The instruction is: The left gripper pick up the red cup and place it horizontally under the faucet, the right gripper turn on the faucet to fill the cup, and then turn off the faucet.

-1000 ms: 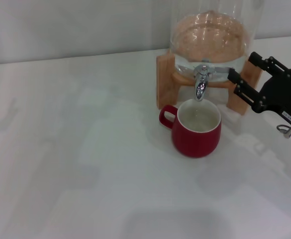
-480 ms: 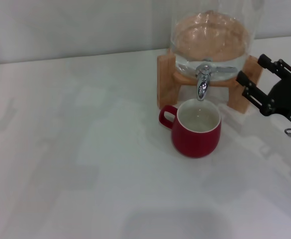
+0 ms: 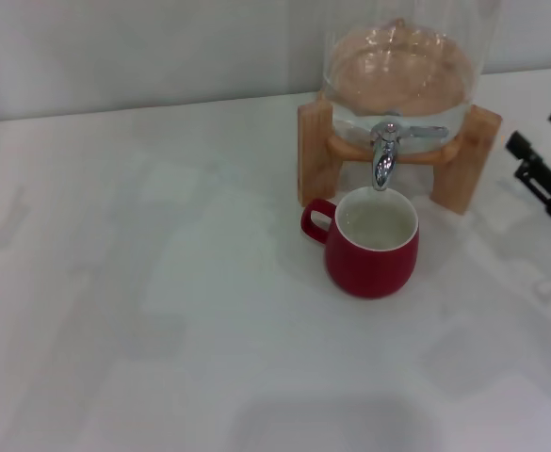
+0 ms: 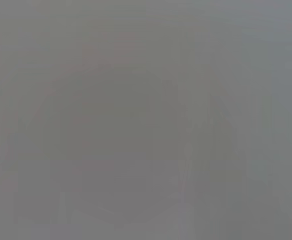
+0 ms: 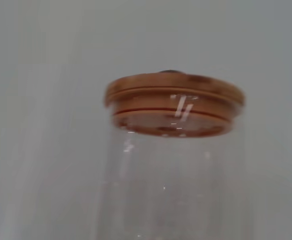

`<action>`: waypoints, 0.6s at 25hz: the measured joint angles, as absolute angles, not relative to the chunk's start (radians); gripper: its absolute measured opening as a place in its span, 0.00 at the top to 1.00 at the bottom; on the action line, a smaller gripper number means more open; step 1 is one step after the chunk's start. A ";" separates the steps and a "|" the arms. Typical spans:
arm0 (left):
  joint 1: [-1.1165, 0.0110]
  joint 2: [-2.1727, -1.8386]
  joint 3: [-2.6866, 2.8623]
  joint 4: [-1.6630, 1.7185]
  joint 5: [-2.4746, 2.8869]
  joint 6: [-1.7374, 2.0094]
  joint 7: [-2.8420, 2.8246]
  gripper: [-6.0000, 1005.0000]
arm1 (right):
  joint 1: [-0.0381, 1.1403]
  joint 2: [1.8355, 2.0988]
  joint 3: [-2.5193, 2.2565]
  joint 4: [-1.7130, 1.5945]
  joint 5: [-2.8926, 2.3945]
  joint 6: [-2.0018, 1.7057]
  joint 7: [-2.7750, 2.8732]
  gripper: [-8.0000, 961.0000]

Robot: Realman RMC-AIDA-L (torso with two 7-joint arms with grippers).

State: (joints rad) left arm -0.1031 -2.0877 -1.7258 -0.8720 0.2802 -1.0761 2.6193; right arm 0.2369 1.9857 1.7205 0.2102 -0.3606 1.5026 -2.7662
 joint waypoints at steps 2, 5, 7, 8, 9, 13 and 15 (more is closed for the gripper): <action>-0.105 -2.088 -1.727 -0.868 0.280 -1.076 2.625 0.12 | 0.232 1.981 1.750 0.210 -0.361 1.505 -2.767 0.36; -0.106 -2.088 -1.727 -0.864 0.278 -1.075 2.640 0.12 | 0.228 1.979 1.795 0.210 -0.361 1.506 -2.769 0.36; -0.110 -2.088 -1.727 -0.849 0.263 -1.077 2.667 0.12 | 0.226 1.979 1.847 0.210 -0.361 1.500 -2.778 0.36; -0.116 -2.088 -1.727 -0.834 0.250 -1.086 2.686 0.12 | 0.226 1.980 1.864 0.210 -0.362 1.497 -2.781 0.36; -0.120 -2.088 -1.727 -0.822 0.240 -1.093 2.700 0.12 | 0.226 1.982 1.894 0.210 -0.362 1.490 -2.786 0.36; -0.172 -2.088 -1.727 -0.687 0.145 -1.180 2.785 0.12 | 0.242 1.996 2.026 0.209 -0.362 1.430 -2.803 0.36; -0.208 -2.086 -1.729 -0.604 0.101 -1.219 2.813 0.12 | 0.253 2.000 2.077 0.209 -0.362 1.396 -2.809 0.36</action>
